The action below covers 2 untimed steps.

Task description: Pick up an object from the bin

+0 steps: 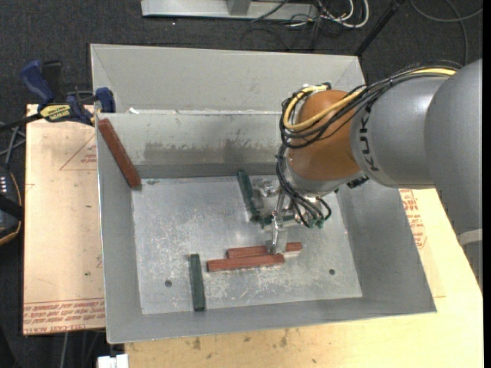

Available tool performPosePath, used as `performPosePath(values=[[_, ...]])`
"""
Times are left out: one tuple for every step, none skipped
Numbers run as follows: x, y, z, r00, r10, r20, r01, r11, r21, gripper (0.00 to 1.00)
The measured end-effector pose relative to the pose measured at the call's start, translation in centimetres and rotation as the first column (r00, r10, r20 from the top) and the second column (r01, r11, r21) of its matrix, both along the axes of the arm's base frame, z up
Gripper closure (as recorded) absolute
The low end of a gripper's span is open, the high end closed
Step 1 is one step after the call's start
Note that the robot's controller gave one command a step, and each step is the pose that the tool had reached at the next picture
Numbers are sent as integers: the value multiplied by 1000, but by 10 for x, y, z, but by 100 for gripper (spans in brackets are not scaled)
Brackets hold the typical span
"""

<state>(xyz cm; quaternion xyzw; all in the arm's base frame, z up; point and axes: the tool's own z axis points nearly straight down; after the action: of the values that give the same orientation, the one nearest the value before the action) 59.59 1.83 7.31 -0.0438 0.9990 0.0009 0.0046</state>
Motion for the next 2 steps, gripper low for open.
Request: performPosePath(values=[[57,-40,-1,991,135,-2,-135,991,-3,100],[57,-40,-1,991,135,-2,-135,991,-3,100]])
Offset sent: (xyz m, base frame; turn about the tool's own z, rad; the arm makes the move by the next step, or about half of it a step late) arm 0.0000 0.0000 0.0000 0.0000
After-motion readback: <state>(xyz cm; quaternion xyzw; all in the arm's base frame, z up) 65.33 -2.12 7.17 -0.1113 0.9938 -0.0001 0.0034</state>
